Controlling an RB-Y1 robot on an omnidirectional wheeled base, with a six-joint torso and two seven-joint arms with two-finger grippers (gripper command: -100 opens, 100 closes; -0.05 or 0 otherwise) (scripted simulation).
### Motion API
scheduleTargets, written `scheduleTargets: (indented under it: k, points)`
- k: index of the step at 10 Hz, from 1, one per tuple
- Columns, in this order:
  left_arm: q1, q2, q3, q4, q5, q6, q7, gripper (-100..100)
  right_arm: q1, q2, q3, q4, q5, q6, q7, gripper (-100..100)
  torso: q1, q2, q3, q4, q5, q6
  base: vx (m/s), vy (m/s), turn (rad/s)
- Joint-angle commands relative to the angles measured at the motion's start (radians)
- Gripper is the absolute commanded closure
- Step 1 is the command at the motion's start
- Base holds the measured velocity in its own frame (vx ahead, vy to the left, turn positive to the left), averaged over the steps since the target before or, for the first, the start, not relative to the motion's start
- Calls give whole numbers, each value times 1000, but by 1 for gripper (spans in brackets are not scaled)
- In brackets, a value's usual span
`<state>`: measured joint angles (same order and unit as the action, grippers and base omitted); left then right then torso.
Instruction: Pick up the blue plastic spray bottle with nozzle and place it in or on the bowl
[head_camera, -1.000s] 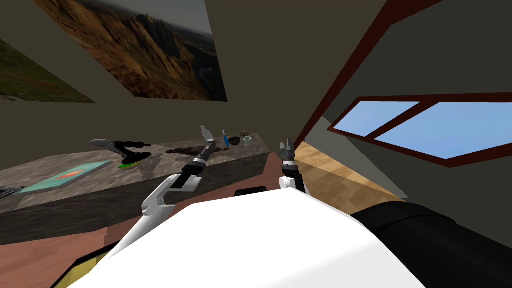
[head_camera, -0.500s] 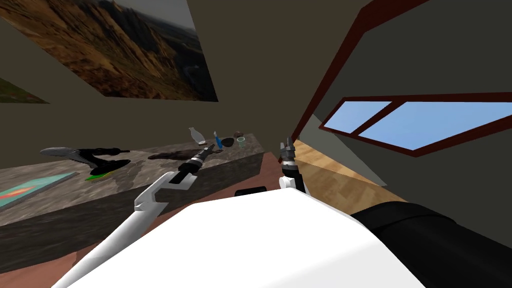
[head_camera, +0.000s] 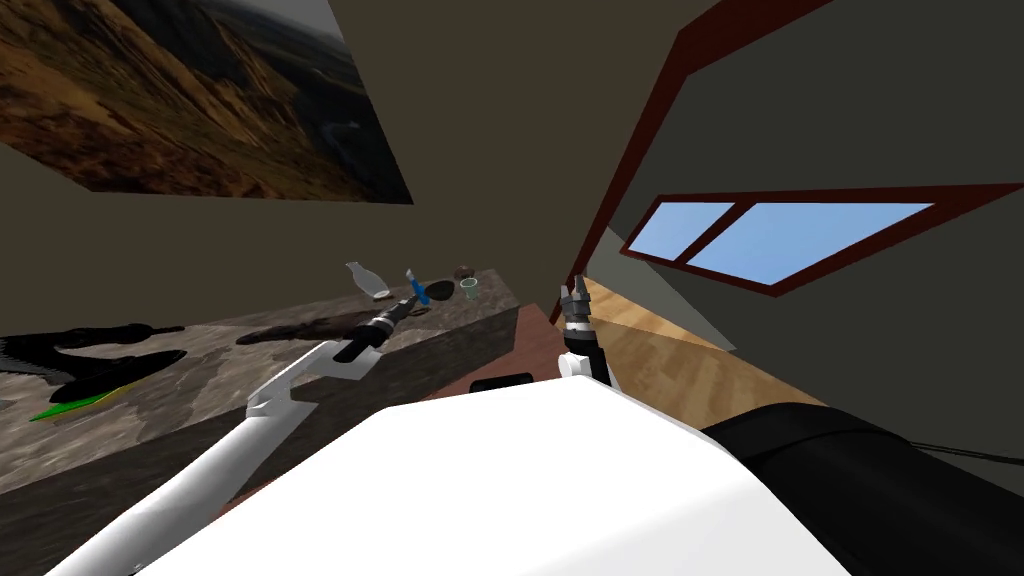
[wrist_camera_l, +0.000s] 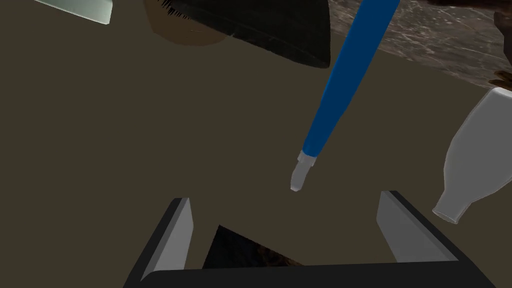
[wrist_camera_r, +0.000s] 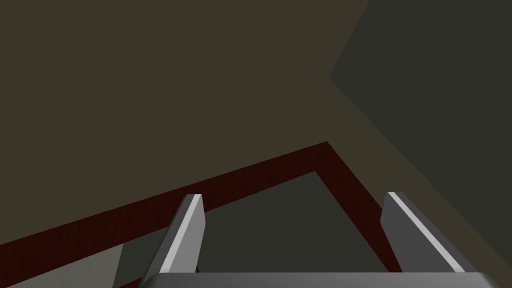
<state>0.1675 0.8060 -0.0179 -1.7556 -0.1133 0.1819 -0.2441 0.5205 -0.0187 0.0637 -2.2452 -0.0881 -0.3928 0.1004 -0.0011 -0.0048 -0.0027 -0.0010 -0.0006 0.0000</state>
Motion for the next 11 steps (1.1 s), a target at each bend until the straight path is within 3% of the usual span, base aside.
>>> scheduleTargets:
  k: [1, 10, 11]
  points:
    - [14, 36, 3, 35, -15, 40, 8, -100, 0, 0, 0, 0, 0, 0, 0, 0, 0, 0, 0, 0, 0, 0, 76, -23, -206]
    - [18, 202, -21, 220, -71, 238, 49, -100, 0, 0, 0, 0, 0, 0, 0, 0, -1, 1, 1, 0, 0, -1, 87, -16, -173]
    - [18, 202, -21, 220, -71, 238, 49, -100, 0, 0, 0, 0, 0, 0, 0, 0, 0, 1, 1, 0, 0, -1, 49, 2, -60]
